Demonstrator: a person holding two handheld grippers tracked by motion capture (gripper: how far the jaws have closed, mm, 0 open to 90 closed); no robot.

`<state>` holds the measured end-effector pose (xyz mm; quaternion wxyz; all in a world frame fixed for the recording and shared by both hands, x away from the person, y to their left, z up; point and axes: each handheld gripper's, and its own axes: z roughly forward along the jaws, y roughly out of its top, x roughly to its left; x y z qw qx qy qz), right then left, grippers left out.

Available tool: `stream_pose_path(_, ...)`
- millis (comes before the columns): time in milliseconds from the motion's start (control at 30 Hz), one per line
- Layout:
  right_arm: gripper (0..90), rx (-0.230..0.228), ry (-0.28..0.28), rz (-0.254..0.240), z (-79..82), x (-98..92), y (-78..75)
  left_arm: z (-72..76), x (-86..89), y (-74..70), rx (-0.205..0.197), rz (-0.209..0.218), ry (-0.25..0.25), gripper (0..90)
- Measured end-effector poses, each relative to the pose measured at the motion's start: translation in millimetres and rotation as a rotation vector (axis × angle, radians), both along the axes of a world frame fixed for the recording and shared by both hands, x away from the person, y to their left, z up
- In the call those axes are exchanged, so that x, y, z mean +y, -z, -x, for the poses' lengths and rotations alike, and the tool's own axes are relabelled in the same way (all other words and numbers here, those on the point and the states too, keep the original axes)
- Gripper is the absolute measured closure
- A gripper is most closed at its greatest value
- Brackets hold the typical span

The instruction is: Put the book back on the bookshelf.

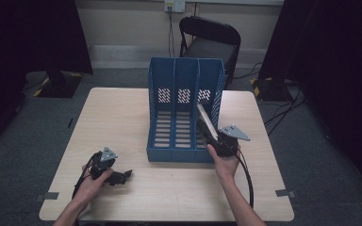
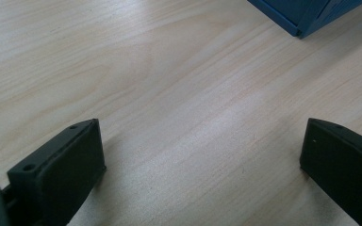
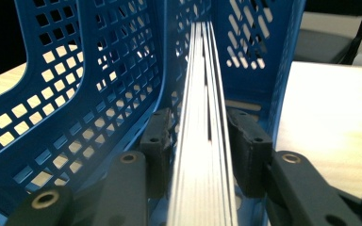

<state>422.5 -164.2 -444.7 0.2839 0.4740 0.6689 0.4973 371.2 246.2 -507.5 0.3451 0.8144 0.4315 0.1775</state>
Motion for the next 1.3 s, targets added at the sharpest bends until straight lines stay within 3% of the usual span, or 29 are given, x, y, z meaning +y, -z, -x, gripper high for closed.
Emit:
stream_pose_path(167,63.9,-0.006,-0.001,0.018,0.6,3.9,0.1,0.0,0.0,0.0,0.0,0.0,0.0,0.0)
stream_pose_path(600,66.6,0.015,0.027,-0.01,-5.4,4.8,4.7,0.0,-1.0,-0.1,0.001,-0.001,0.007,0.0)
stream_pose_path(933,73.6,0.005,0.074,0.023,-6.0,8.8,5.5,-0.5,-1.7,0.0,-0.001,-0.002,0.009,0.0)
stream_pose_path(1000,76.1,-0.009,0.104,0.065,-5.3,11.4,4.6,-0.6,-1.7,0.0,0.0,-0.002,0.01,0.0)
stream_pose_path(1067,76.3,-0.013,0.115,0.073,-5.5,12.9,4.7,-0.6,-1.8,0.0,0.0,-0.001,0.01,0.0)
stream_pose_path(1300,76.6,-0.01,0.138,0.066,-5.6,14.3,4.5,-0.6,-1.8,0.0,0.0,-0.001,0.01,0.0)
